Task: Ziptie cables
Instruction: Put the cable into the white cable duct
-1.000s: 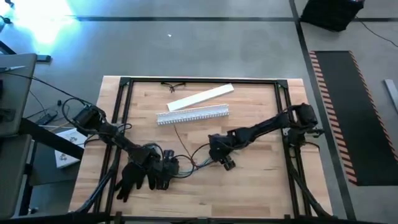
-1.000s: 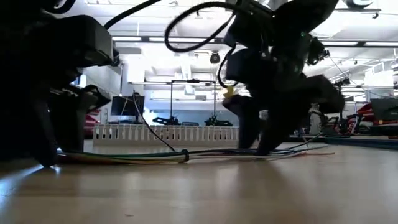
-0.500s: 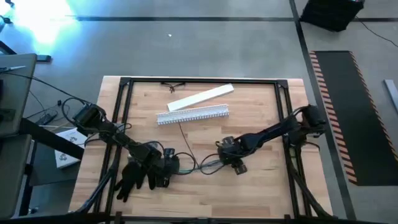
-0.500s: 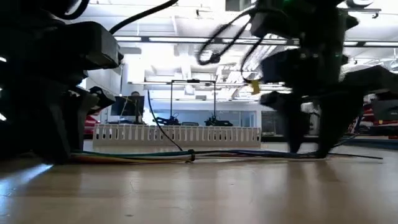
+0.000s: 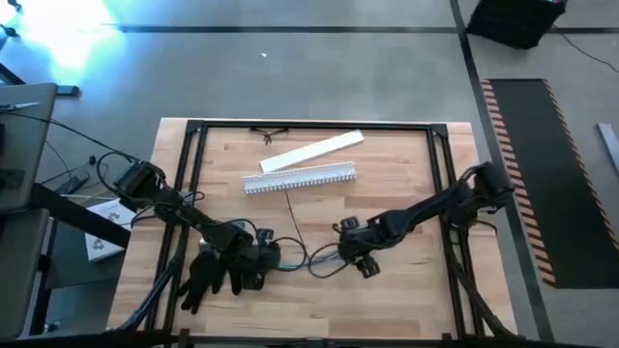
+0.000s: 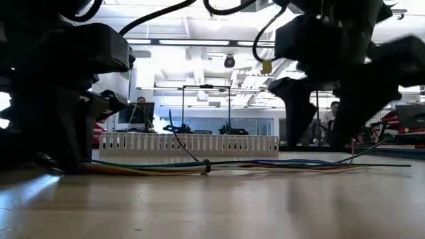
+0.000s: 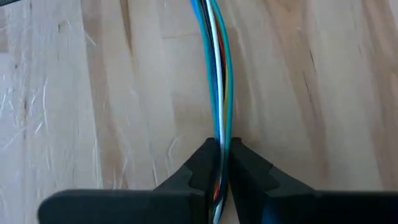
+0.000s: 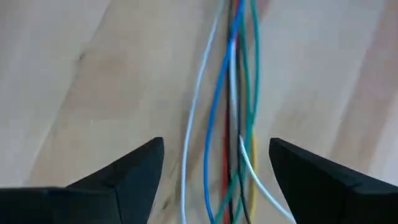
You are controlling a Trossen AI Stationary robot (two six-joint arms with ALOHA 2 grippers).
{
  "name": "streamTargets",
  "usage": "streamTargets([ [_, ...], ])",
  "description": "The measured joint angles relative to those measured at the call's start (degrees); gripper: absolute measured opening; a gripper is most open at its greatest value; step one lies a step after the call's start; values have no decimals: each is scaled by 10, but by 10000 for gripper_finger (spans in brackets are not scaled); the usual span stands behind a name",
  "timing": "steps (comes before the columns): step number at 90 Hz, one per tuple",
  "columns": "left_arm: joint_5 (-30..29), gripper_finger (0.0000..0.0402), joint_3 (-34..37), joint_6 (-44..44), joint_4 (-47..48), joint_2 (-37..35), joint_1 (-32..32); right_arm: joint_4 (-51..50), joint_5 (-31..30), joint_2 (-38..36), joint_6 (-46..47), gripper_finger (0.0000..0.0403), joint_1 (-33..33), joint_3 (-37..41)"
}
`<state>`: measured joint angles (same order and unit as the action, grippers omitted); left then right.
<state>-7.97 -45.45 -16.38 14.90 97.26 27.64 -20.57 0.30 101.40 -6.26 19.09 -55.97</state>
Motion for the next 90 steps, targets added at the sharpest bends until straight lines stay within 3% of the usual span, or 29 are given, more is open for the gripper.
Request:
streamTargets([
  [18,-1,23,0,-12,8,-1,0,-9,-28,37,37,277,7,-3],
  [28,3,23,-1,-16,18,-4,0,-29,-33,39,66,250,7,-4],
  [62,28,26,10,35,28,-10,-4,-75,-43,41,102,13,-8,-4],
  [90,3,3,-6,34,61,-15,-5,-84,-44,19,136,2,-4,-2],
])
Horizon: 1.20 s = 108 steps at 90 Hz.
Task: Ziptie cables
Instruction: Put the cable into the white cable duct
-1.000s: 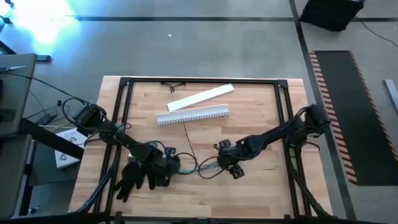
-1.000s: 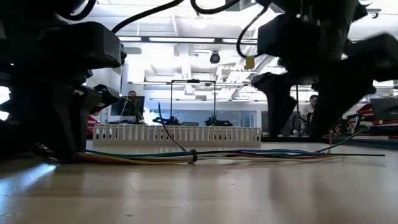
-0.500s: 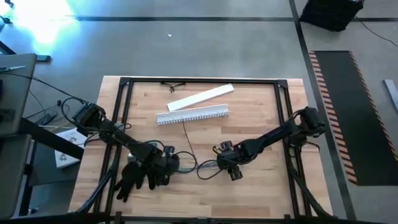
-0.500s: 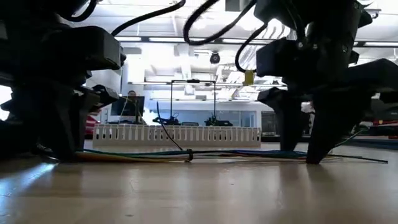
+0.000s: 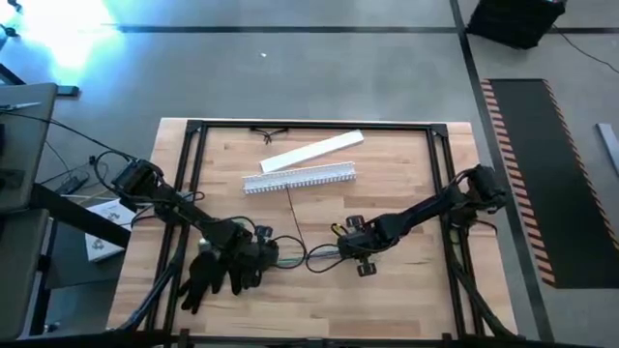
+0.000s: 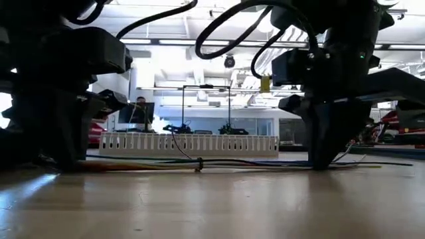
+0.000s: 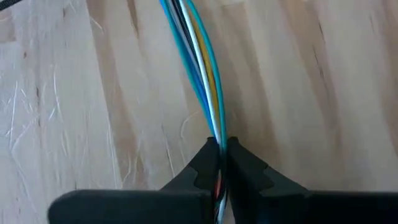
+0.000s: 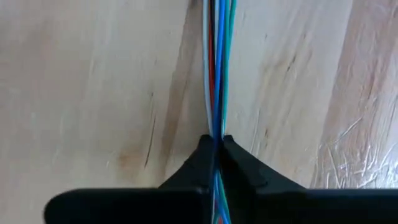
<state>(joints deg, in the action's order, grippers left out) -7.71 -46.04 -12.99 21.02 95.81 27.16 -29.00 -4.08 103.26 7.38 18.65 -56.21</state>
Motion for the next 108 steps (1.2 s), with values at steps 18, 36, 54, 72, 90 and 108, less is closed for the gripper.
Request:
streamTargets([
  [18,-50,0,-44,2,81,-20,-11,-43,-24,-38,12,0,-16,2],
  [36,-92,0,-82,9,162,-55,-30,-92,-73,-84,-4,0,-35,2],
  [54,-128,0,-102,30,221,-103,-80,-120,-149,-145,-52,0,-79,2],
  [72,-129,0,-103,74,230,-133,-141,-106,-162,-180,-85,1,-149,2],
  [90,-104,0,-103,102,235,-135,-156,-66,-76,-182,-126,49,-175,2],
  [108,-87,0,-103,100,231,-135,-153,-34,15,-156,-141,166,-181,2],
])
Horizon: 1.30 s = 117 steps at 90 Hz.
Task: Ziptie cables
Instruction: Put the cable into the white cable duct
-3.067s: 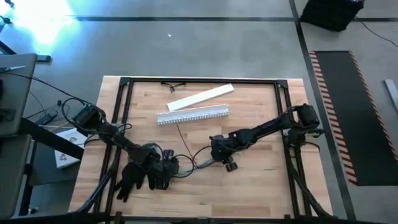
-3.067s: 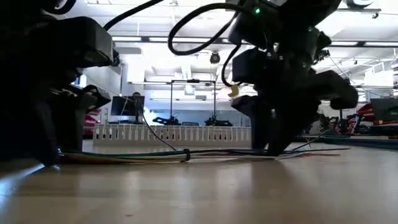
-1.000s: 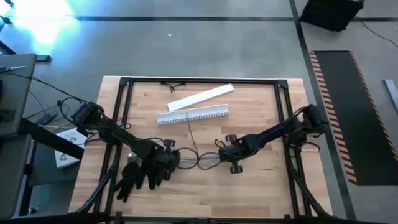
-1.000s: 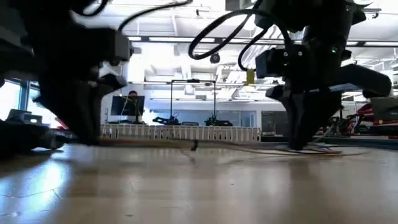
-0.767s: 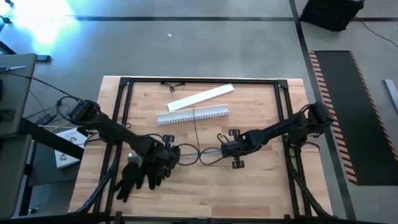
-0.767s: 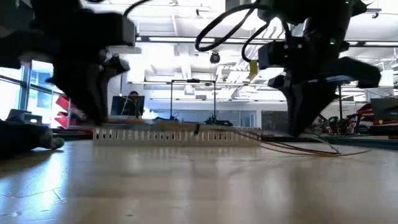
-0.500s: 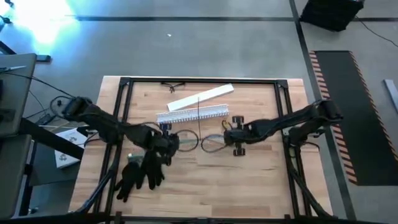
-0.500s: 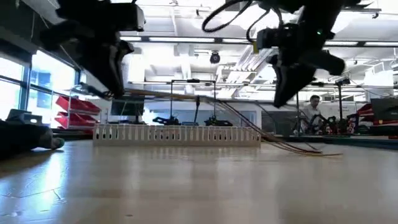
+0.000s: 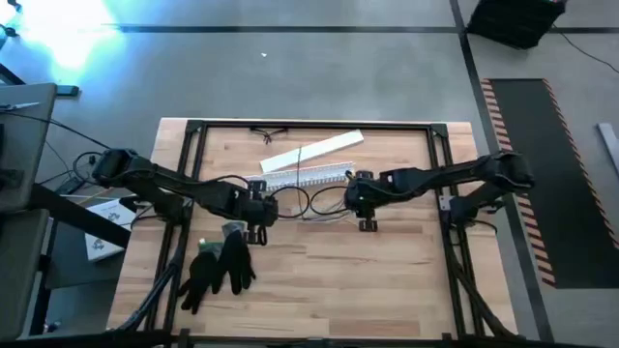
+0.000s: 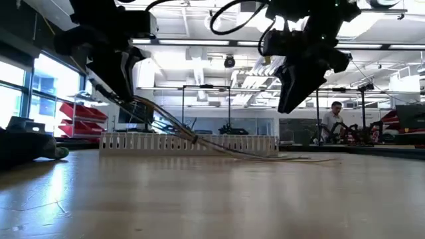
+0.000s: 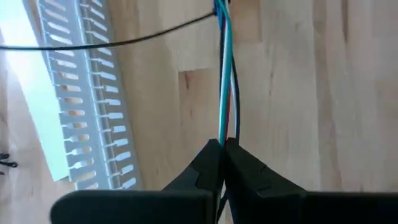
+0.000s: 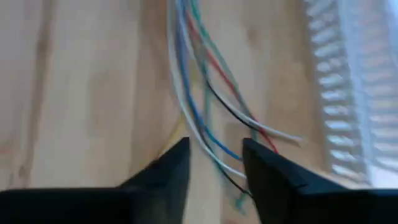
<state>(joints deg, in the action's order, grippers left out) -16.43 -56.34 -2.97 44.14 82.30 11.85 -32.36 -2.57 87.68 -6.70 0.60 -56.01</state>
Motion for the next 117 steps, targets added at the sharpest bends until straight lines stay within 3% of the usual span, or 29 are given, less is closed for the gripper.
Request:
streamTargets([
  [11,10,0,0,-12,-3,0,3,85,21,45,-28,229,1,0],
  [19,11,0,0,-19,-3,0,5,167,22,85,-48,254,0,-1],
  [38,10,0,-1,-24,-3,0,6,324,71,176,-68,261,-10,-1],
  [50,9,0,-1,-30,-4,0,6,358,56,224,-73,256,-11,-1],
  [63,8,0,-1,-45,-1,0,7,354,61,241,-72,204,-11,-4],
  [84,-22,0,-11,-66,40,-3,18,303,55,236,-73,19,-9,-6],
  [96,-53,0,-32,-74,75,-7,28,228,-1,199,-56,9,-1,-3],
  [117,-92,0,-40,-38,76,-9,13,96,-151,60,-88,1,-5,-3],
])
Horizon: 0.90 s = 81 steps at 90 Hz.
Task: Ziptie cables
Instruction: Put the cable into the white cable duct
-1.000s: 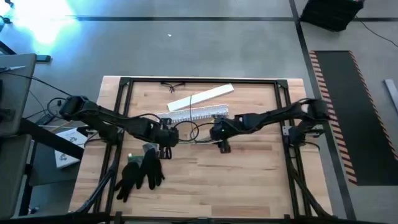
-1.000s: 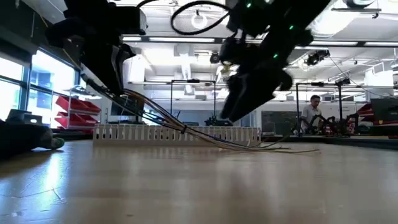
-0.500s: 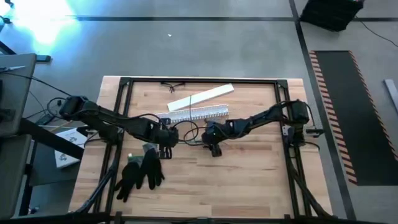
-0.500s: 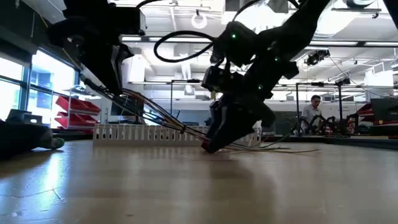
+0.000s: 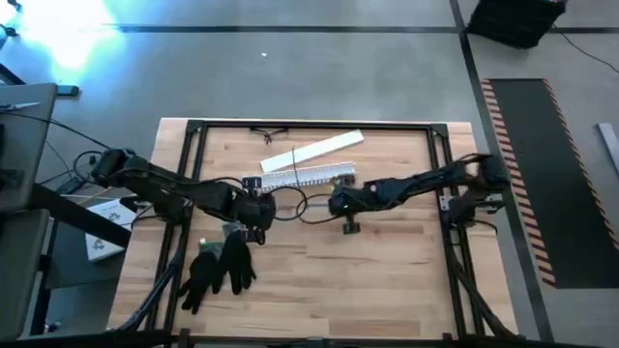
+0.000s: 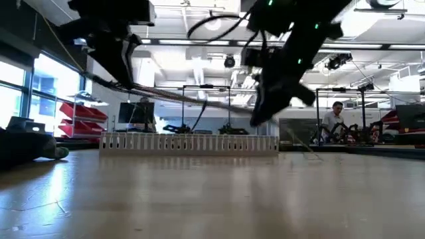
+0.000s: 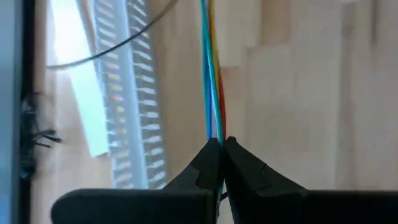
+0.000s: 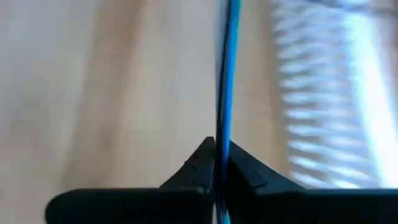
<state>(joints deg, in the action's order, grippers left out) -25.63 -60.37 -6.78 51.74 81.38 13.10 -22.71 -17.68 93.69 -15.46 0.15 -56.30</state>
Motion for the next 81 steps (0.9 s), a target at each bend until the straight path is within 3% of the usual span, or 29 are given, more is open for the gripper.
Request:
streamTargets([
  [13,-61,0,0,54,-2,0,-30,-16,-29,-62,-44,1,-37,0],
  [31,-109,0,1,154,-6,0,-90,-13,-52,-78,-130,0,-106,1],
  [54,-95,1,35,204,-24,0,-159,-19,-66,-41,-170,0,-166,3],
  [81,-38,1,97,199,-35,0,-188,-11,-38,-2,-166,0,-178,3],
])
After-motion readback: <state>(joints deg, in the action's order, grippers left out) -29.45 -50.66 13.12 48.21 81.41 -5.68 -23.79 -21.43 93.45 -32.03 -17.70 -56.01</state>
